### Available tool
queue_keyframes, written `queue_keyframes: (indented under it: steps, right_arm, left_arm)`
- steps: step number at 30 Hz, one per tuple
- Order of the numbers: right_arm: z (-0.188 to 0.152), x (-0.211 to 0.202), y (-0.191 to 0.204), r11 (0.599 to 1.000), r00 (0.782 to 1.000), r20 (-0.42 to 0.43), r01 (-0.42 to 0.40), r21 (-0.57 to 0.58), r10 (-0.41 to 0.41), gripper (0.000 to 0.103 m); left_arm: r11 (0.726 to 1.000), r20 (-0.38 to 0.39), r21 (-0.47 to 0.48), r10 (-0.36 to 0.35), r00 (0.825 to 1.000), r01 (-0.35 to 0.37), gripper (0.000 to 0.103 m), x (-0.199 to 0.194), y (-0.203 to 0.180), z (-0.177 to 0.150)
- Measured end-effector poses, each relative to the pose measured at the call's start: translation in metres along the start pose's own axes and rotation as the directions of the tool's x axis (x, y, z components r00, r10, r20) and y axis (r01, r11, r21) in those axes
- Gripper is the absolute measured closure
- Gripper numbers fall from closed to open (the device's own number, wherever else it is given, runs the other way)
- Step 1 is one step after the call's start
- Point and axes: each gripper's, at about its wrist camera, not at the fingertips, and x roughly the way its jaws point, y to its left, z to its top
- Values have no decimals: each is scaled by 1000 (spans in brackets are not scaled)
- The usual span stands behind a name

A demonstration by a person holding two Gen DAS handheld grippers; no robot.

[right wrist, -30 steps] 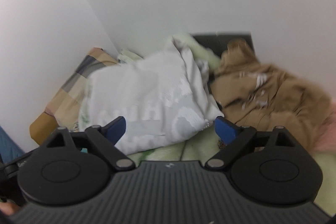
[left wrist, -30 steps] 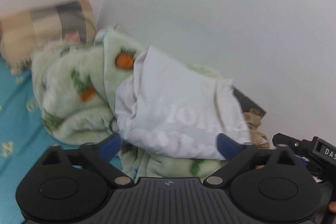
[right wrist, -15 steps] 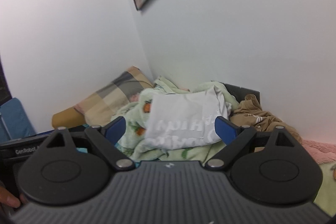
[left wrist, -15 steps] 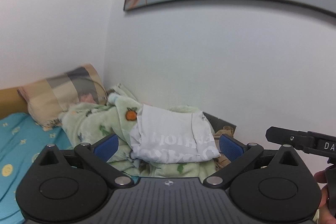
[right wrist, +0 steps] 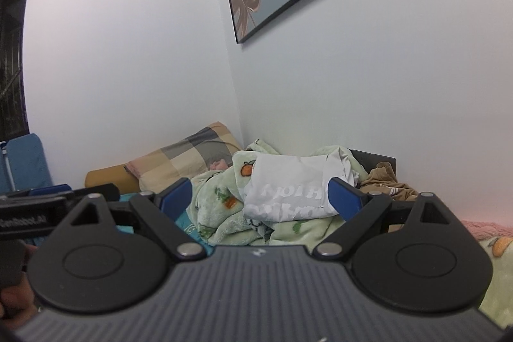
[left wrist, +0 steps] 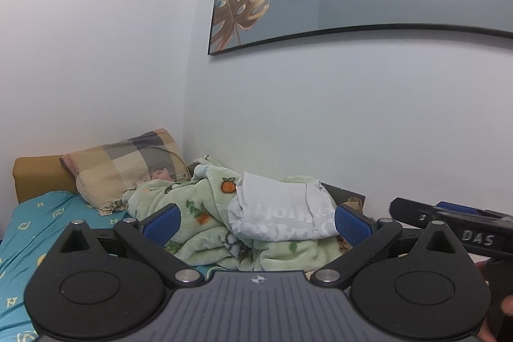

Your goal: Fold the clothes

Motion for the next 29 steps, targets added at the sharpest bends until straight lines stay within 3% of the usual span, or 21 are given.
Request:
queue_keyframes:
  steps: [4, 15, 29]
  right_arm:
    - [-18, 1, 9, 1000, 999, 35, 21, 3, -21, 10]
    - [-48, 30, 27, 998, 998, -5, 62, -17, -62, 10]
    - [-54, 38, 46, 995, 997, -23, 76, -66, -78, 10]
  left_arm:
    - [1000, 16, 2, 11, 1000, -11, 0, -12, 9, -8]
    - [999, 10, -13, 48, 999, -47, 0, -4, 39, -45]
    - [995, -2, -17, 95, 995, -95, 0, 7, 50, -56]
